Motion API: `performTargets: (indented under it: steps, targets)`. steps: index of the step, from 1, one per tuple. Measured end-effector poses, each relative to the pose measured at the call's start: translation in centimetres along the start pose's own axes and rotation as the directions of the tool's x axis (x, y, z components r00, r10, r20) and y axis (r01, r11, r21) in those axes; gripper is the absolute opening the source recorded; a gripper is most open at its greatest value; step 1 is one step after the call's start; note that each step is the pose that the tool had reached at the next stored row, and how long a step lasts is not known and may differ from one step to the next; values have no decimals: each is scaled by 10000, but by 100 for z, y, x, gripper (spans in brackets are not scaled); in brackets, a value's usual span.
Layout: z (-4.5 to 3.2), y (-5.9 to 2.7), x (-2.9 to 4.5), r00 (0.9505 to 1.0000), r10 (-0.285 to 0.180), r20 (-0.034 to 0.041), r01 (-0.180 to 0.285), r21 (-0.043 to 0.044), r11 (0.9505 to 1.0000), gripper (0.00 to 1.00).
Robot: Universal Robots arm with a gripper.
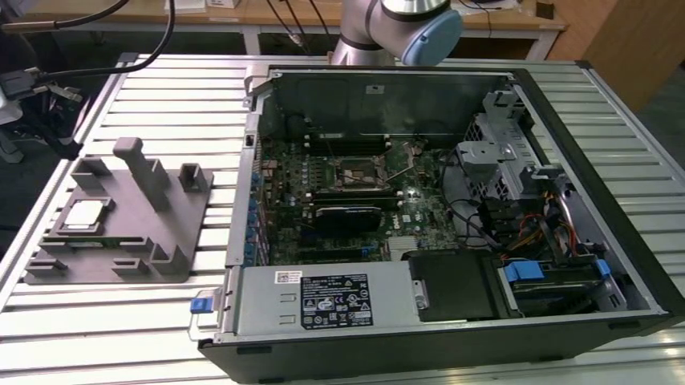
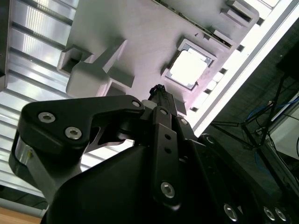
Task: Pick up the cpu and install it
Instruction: 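Pick up the cpu and move it towards the insertion slot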
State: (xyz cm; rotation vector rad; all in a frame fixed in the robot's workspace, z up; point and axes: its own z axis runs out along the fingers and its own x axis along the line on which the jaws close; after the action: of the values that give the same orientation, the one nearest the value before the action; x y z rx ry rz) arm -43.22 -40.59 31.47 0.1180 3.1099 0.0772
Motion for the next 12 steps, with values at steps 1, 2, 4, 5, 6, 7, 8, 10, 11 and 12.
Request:
performTargets:
  steps: [1,2,4,5,6,7,8,10,11,12]
  targets:
    - [3,-2,2,10000,0,0,0,1,10000,11]
    - [7,-4,3,10000,0,0,0,0,10000,11]
    - [13,-8,5,10000,-1,-2,1,1,10000,11]
    - [17,-10,5,10000,0,-1,0,0,10000,11]
    - [21,-12,5,10000,0,-1,0,0,10000,11]
    - [25,-15,5,10000,0,0,0,0,10000,11]
    - [29,-17,6,10000,0,-1,0,1,10000,11]
    - [37,-23,6,10000,0,-1,0,0,10000,11]
    - [42,-26,7,10000,0,0,0,0,10000,11]
    - [46,-28,9,10000,0,0,0,0,10000,11]
